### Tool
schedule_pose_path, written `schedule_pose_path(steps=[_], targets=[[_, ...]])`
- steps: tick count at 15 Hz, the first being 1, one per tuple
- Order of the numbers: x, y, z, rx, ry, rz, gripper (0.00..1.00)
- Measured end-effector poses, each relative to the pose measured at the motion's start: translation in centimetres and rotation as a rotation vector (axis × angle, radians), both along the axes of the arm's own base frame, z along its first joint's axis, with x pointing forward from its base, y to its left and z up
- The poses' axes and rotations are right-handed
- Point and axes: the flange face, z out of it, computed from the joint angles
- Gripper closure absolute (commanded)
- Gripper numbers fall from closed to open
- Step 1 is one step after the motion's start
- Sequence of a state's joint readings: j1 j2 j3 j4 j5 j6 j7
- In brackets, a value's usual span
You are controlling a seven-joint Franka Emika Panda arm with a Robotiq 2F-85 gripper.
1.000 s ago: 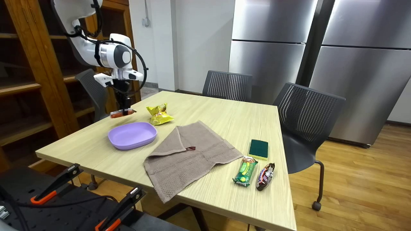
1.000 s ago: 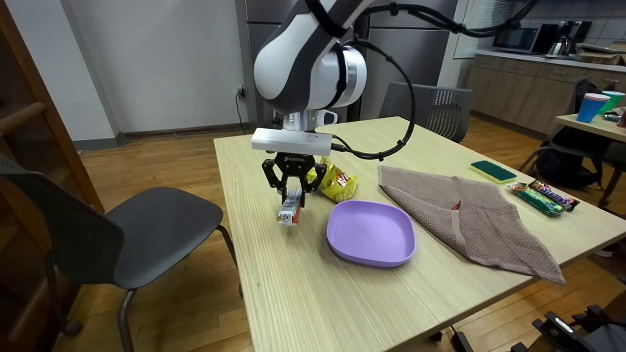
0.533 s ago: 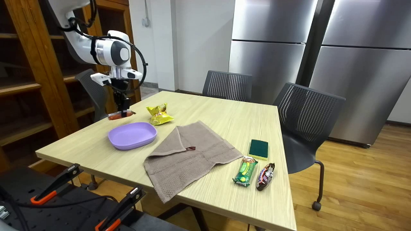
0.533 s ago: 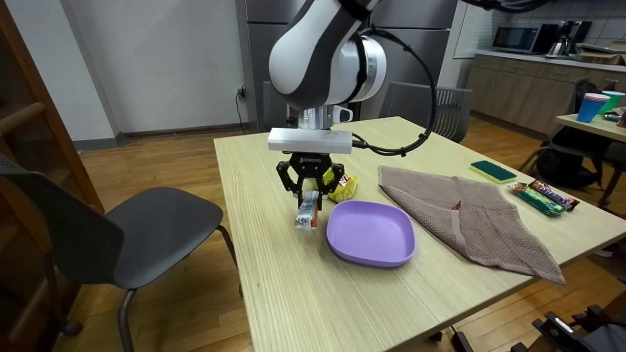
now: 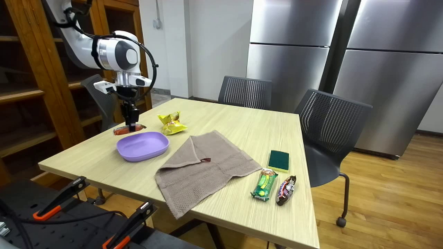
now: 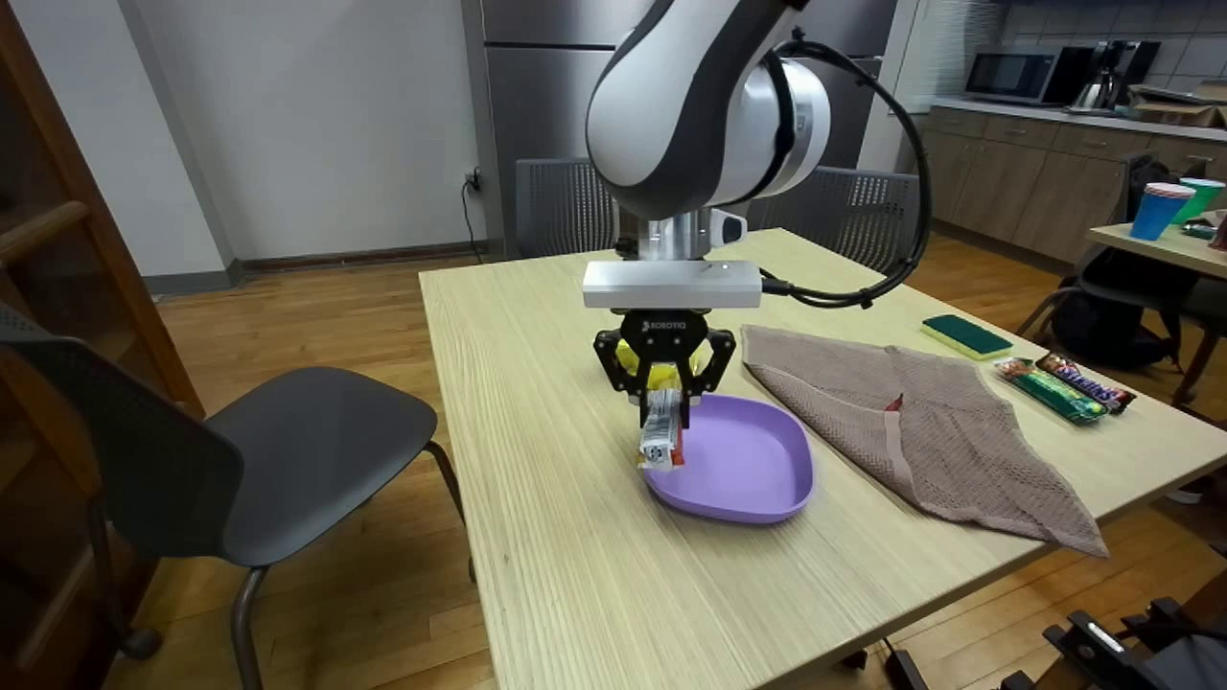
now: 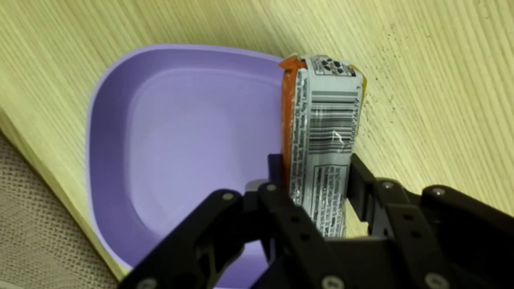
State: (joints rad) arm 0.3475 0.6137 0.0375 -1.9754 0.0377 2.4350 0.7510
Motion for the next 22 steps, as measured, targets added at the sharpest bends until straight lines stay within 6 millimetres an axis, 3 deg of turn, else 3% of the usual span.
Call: schedule_pose_path(steps=[7,22], targets=[[-1.9,-1.9,-1.3,-0.022,0.03,-0.015,0.84],[-1.5,-2.5,-2.6,-0.008,-0.024,-0.029,0.84]])
